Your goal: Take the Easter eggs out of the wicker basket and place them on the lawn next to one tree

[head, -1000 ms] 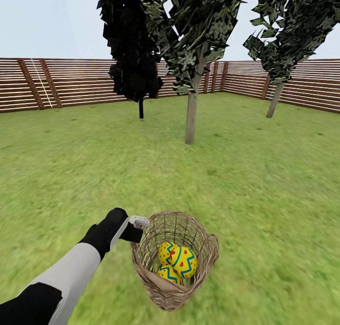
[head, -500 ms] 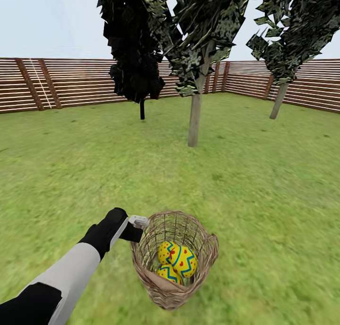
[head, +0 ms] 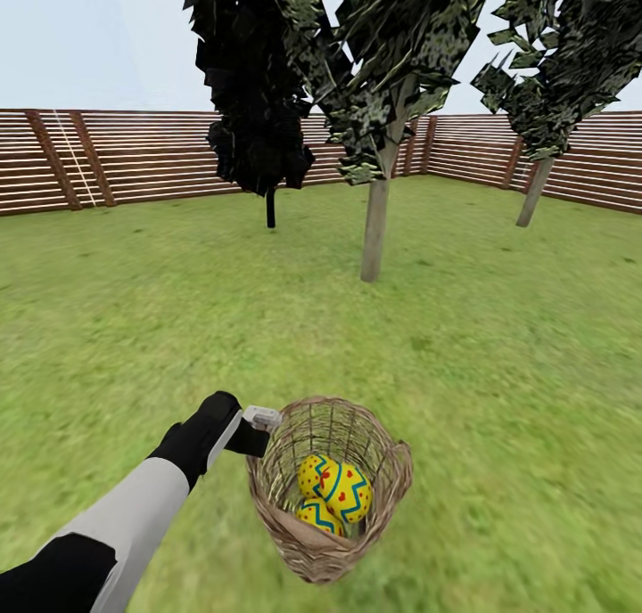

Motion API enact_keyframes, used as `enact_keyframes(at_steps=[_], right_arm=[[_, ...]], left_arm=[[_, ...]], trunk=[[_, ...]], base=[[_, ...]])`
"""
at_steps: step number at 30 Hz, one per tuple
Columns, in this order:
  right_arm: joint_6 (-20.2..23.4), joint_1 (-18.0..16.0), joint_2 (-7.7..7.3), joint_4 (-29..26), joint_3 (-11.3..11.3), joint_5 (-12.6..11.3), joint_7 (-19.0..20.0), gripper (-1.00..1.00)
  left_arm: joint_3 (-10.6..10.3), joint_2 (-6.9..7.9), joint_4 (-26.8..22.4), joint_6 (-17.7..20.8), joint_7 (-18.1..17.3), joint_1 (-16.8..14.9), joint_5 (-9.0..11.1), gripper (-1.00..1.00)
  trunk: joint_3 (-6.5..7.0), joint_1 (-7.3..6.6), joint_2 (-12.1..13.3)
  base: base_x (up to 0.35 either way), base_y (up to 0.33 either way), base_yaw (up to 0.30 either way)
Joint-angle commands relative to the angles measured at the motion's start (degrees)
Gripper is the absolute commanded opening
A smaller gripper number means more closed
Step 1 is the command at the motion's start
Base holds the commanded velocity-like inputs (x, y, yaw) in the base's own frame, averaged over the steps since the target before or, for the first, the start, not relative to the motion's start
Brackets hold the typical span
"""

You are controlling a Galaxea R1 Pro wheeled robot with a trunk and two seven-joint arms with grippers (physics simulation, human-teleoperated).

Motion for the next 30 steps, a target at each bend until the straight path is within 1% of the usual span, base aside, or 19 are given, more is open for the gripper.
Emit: enact_keyframes(at_steps=[1,30], right_arm=[[0.00,-0.06,-0.04,0.11,-0.49,0.46,0.11,1.00],[0.02,-0.06,0.03,0.13,-0.49,0.45,0.11,1.00]], left_arm=[[-0.15,0.05,-0.05,0.25,0.09,-0.04,1.00,-1.00],[-0.19,-0.20,0.21,0.25,0.18,-0.04,0.99,-1.00]], trunk=[[-0.05,0.02,-0.02],[-0.05,0.02,-0.02]], base=[[0.282,0.136,0.000],[0.283,0.136,0.000]])
